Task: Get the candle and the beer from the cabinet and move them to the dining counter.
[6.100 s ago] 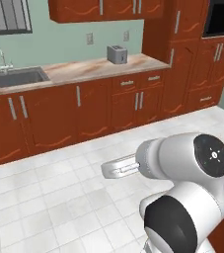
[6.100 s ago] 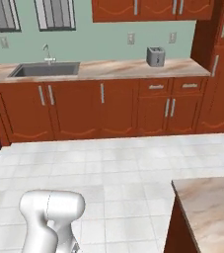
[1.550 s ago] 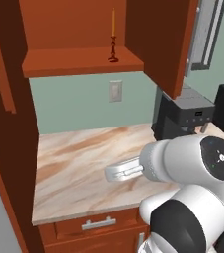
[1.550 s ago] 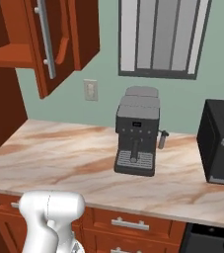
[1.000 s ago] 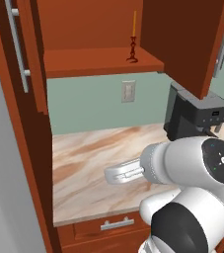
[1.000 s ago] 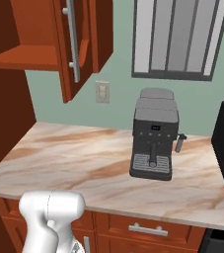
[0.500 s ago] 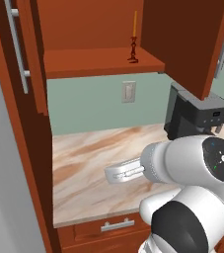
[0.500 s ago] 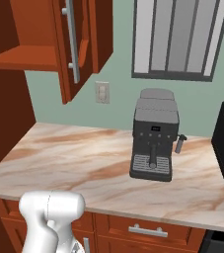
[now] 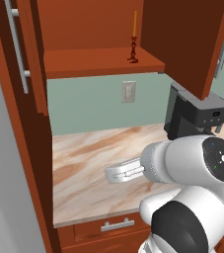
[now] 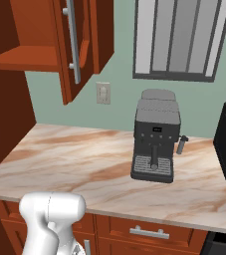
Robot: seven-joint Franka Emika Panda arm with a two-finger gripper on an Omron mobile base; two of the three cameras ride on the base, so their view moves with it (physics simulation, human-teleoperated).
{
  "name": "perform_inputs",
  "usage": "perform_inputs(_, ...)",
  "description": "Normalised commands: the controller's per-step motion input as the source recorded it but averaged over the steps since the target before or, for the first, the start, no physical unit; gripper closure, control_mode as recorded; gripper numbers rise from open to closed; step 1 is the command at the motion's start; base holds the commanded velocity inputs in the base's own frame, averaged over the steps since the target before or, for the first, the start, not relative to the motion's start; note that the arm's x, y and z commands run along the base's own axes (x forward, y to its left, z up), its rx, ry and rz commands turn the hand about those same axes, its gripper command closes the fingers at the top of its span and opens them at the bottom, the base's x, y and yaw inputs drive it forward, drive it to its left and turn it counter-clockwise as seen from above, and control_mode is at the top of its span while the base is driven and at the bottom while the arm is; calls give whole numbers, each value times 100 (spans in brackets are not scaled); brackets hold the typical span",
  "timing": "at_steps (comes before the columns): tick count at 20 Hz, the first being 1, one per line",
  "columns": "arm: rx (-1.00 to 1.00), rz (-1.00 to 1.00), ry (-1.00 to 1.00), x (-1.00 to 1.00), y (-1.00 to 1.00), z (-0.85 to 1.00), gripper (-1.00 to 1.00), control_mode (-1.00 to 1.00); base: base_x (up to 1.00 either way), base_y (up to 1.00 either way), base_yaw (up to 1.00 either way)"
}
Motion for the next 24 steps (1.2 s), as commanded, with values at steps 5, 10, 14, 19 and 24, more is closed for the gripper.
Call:
perform_inputs(5,0,0,0,0,0,0,-100,100,0,-3,0)
perform_inputs(10,0,-1,-4,0,-8,11,-100,-100,0,-11,-2)
perform_inputs(14,-3,-5,-13,4,-2,53,-100,-100,0,0,0)
perform_inputs(19,-2,-5,-8,21,-18,60,-100,-100,0,0,0)
perform_inputs(24,0,-3,-10,14,-46,43,-100,-100,0,0,0)
